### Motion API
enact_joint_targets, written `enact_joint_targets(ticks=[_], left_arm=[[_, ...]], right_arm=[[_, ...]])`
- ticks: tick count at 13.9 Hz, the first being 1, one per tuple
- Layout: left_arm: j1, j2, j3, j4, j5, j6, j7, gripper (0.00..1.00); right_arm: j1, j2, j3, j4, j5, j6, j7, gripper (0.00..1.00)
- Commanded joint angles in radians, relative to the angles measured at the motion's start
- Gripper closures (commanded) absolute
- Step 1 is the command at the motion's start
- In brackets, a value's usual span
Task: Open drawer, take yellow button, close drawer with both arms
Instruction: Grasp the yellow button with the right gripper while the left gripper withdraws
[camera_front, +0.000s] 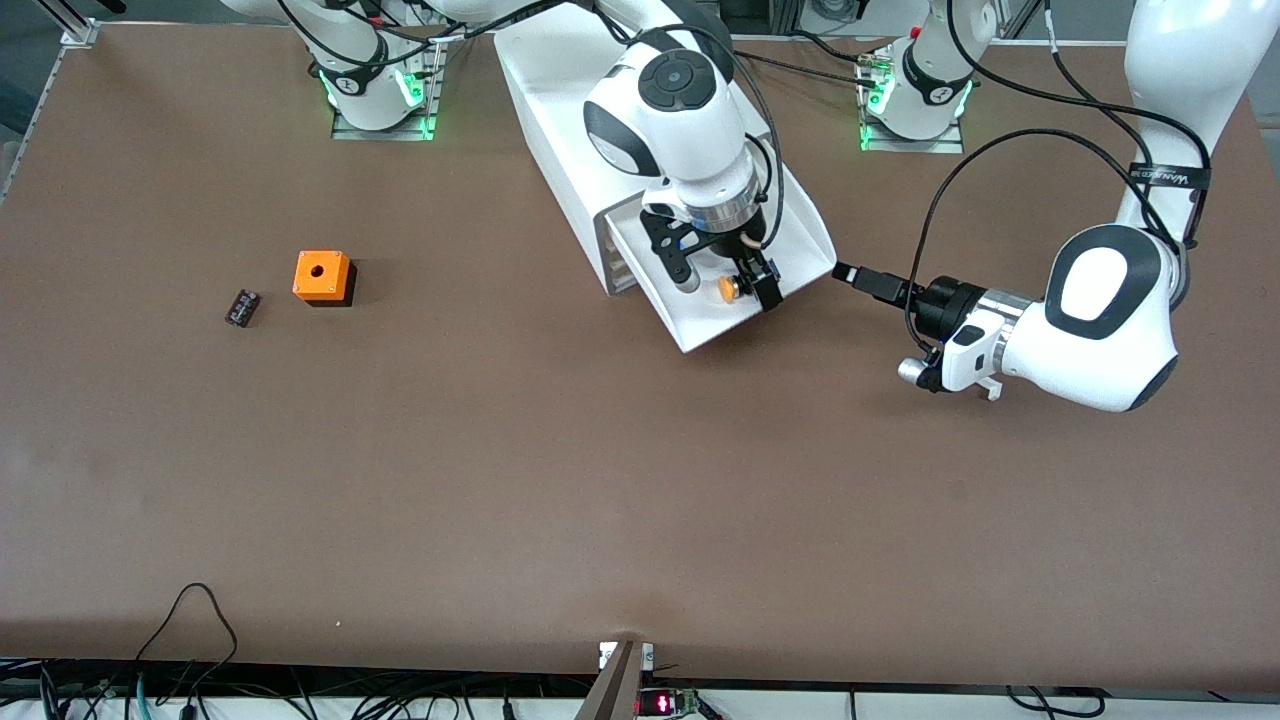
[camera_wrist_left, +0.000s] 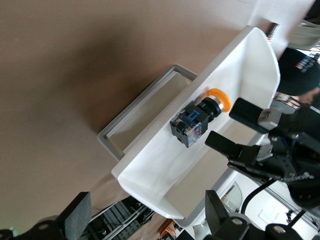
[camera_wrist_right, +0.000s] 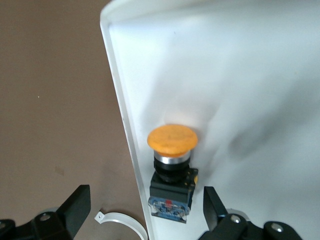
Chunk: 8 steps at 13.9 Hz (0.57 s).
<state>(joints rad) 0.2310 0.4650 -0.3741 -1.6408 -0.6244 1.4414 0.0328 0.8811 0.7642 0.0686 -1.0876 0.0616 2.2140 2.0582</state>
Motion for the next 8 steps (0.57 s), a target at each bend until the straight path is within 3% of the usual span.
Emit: enact_joint_targets(ticks=[1, 3, 7, 8], left_arm=[[-0.033, -0.012, -0.003, 0.116, 0.113, -0.068, -0.201, 0.00], [-0.062, -0.012, -0.003, 0.182, 0.204, -0.111, -0.301, 0.00], [-0.078, -0.067, -0.003, 0.251, 0.412, -0.130, -0.318, 0.00], [-0.078, -0.069, -0.003, 0.280, 0.436, -0.134, -0.320, 0.00]], right_arm=[[0.027, 0.029, -0.010, 0.040, 0.012, 0.006, 0.033, 0.00], [0.029, 0.038, -0.010, 0.038, 0.012, 0.004, 0.033, 0.00], [0.027, 0.058, -0.010, 0.038, 0.009, -0.008, 0.016, 0.04], [0.029, 0.058, -0.009, 0.038, 0.009, -0.010, 0.010, 0.09]])
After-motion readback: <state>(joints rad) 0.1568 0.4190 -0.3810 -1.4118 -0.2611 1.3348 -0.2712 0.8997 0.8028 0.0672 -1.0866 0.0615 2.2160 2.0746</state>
